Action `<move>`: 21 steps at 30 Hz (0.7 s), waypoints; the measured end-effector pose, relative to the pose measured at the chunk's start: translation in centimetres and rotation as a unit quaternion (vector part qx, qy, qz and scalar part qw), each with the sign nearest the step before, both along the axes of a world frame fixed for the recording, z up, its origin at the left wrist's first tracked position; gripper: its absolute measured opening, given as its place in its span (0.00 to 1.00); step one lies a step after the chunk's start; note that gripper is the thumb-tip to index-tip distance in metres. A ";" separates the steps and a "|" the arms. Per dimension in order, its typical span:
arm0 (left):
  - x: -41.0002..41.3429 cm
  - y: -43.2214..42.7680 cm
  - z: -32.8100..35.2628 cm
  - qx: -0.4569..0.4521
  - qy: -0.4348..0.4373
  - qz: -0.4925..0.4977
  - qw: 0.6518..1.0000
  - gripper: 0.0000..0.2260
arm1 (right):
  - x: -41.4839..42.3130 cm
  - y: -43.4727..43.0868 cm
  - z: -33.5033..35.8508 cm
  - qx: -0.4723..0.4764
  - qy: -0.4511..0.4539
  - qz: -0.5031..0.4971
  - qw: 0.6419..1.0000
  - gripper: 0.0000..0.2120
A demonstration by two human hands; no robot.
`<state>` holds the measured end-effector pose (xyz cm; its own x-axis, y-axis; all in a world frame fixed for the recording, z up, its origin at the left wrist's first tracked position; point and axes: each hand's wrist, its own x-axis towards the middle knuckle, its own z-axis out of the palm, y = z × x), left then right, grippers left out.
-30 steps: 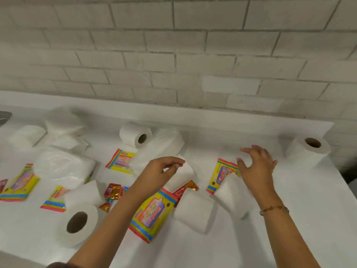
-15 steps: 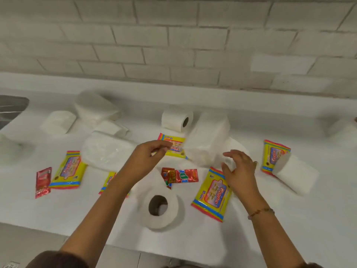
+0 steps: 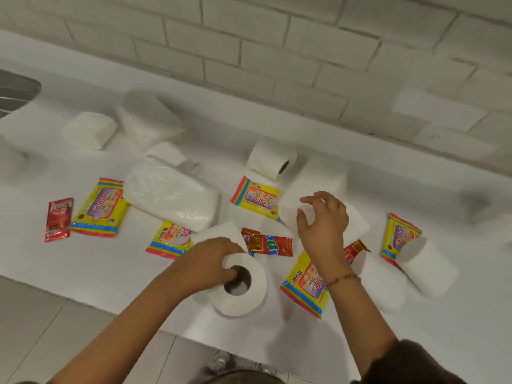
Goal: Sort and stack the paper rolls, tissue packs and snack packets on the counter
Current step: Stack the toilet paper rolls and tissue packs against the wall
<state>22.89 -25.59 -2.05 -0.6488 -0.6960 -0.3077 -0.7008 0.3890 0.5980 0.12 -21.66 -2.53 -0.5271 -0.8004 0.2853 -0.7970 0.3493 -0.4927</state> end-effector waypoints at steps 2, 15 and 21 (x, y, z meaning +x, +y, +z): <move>0.0 -0.6 0.6 0.015 0.053 0.043 0.998 0.15 | 0.2 -2.0 0.5 -0.001 0.001 0.036 0.999 0.11; 1.0 -6.5 5.4 -0.018 0.319 0.363 0.875 0.08 | -0.9 -16.9 -1.3 -0.057 -0.419 -0.094 0.902 0.27; 2.9 -7.8 4.9 -0.029 0.315 0.394 0.863 0.08 | -0.6 -18.9 -0.8 -0.109 -0.476 -0.114 0.865 0.22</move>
<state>25.75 -33.38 2.85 0.0066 -0.9998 -0.0169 -0.3033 -0.0181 0.9527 -0.49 -40.51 -3.32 -0.7439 -0.6262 -0.2336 0.0830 0.2603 -0.9619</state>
